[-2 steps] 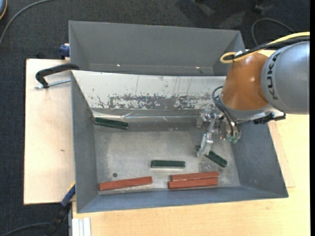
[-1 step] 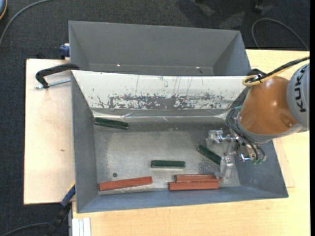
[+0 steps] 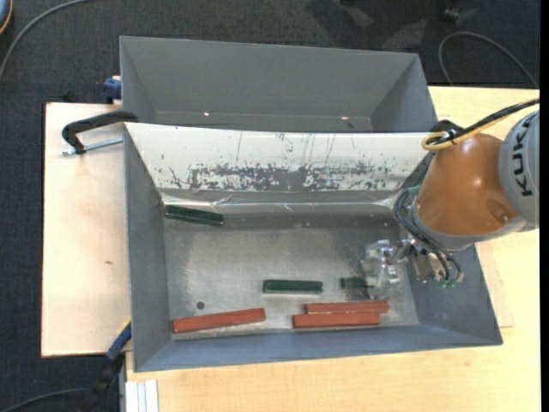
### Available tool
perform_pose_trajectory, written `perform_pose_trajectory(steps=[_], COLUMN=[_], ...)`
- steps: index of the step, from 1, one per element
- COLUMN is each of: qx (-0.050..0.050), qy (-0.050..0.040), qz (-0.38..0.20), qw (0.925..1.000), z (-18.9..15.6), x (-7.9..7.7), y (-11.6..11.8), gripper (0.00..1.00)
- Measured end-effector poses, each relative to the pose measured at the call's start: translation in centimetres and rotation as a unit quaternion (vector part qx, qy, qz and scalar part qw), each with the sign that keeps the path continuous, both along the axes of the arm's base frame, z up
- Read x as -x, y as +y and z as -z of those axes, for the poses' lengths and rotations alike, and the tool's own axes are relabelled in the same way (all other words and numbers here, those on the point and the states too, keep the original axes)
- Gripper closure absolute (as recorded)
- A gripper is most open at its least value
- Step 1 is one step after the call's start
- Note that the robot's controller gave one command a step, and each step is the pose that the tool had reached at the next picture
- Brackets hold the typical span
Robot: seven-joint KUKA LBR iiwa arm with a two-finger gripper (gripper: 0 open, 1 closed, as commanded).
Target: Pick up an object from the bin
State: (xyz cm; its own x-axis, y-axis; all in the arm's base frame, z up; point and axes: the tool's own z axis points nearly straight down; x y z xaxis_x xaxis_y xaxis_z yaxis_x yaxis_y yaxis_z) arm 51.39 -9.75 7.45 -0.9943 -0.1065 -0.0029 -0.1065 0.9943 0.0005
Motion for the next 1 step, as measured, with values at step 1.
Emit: perform_pose_trajectory(steps=[1], qx=[0.001], qy=[-0.0063], qz=[0.046], qw=[0.9989], z=[-18.81], x=[-0.88], y=[-2.13], gripper=[1.0])
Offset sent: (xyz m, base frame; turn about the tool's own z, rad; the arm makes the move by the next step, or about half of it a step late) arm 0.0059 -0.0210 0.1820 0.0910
